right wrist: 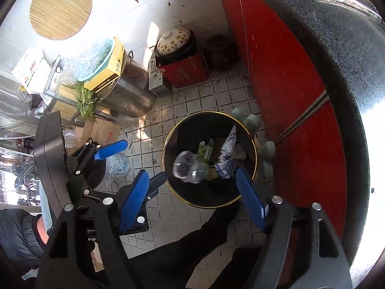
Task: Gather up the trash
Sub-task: 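Carry cup and cloth to the bin and release both, then move both open tools back over the counter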
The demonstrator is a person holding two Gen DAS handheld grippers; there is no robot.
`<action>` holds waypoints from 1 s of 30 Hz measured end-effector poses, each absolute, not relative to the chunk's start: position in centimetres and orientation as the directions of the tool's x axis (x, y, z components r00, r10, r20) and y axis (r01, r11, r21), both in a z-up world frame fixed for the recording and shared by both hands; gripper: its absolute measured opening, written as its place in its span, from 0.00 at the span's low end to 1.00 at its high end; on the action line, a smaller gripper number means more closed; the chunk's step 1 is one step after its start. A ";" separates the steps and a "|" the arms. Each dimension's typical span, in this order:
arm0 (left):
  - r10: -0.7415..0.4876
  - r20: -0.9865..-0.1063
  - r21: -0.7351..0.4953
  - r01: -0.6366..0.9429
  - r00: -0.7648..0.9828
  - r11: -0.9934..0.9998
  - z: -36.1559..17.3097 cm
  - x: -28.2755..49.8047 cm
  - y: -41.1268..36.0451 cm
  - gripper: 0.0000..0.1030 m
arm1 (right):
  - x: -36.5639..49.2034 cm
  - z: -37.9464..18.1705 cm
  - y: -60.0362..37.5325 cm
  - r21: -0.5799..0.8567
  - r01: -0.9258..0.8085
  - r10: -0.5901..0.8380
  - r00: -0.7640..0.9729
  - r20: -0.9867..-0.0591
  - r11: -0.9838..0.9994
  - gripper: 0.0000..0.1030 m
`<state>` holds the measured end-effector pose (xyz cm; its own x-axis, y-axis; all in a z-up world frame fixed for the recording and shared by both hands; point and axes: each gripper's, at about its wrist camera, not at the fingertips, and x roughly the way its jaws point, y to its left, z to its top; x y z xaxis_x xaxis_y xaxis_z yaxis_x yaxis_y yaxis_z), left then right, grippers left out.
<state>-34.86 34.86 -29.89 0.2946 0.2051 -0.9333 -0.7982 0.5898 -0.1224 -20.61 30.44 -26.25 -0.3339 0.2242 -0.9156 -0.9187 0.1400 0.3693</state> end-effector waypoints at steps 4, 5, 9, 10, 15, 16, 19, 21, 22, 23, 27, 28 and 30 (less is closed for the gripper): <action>0.217 -0.933 -0.108 -0.796 0.288 0.596 -29.3 -35.0 34.4 0.90 | -20.1 -25.5 29.8 0.375 -0.915 0.237 -0.336 -0.912 0.148 0.71; 0.220 -0.934 -0.101 -0.798 0.283 0.595 -29.2 -35.0 34.3 0.90 | -20.0 -25.1 29.5 0.376 -0.914 0.243 -0.335 -0.910 0.150 0.72; 0.241 -0.928 -0.083 -0.788 0.284 0.610 -27.4 -34.3 33.6 0.90 | -19.2 -22.7 28.3 0.376 -0.914 0.289 -0.323 -0.901 0.152 0.72; 0.253 -0.923 -0.074 -0.779 0.290 0.622 -26.6 -34.0 33.4 0.90 | -18.8 -21.7 27.7 0.372 -0.915 0.310 -0.313 -0.898 0.154 0.72; 0.311 -0.887 -0.028 -0.712 0.342 0.702 -21.4 -30.5 30.8 0.91 | -15.2 -15.3 23.0 0.302 -0.926 0.432 -0.181 -0.884 0.229 0.79; 0.306 -0.881 -0.033 -0.691 0.361 0.722 -20.3 -29.4 30.2 0.91 | -14.1 -14.1 21.6 0.285 -0.923 0.451 -0.145 -0.880 0.259 0.79; 0.279 -0.858 -0.053 -0.615 0.432 0.787 -17.1 -25.5 27.9 0.91 | -10.4 -11.2 16.9 0.220 -0.901 0.475 -0.018 -0.880 0.373 0.80; 0.243 -0.846 -0.071 -0.552 0.474 0.831 -15.4 -22.3 26.1 0.93 | -7.6 -9.5 13.0 0.183 -0.866 0.479 0.073 -0.875 0.466 0.80; 0.221 -0.843 -0.080 -0.522 0.490 0.849 -14.7 -20.9 25.1 0.93 | -6.3 -8.8 11.1 0.170 -0.842 0.476 0.114 -0.872 0.512 0.80; 0.188 -0.839 -0.098 -0.483 0.511 0.870 -13.9 -19.0 23.9 0.93 | -4.8 -8.3 8.8 0.161 -0.810 0.470 0.154 -0.869 0.563 0.80; 0.076 -0.831 -0.126 -0.319 0.551 0.939 -11.8 -11.7 18.2 0.93 | 0.3 -6.1 -0.4 0.125 -0.657 0.419 0.311 -0.853 0.743 0.80; 0.051 -0.828 -0.129 -0.278 0.559 0.952 -11.3 -10.2 16.6 0.93 | 1.2 -5.7 -2.6 0.113 -0.616 0.396 0.346 -0.851 0.779 0.80; 0.008 -0.820 -0.126 -0.194 0.572 0.973 -10.4 -7.1 13.1 0.93 | 3.2 -5.1 -7.3 0.108 -0.526 0.358 0.401 -0.843 0.844 0.80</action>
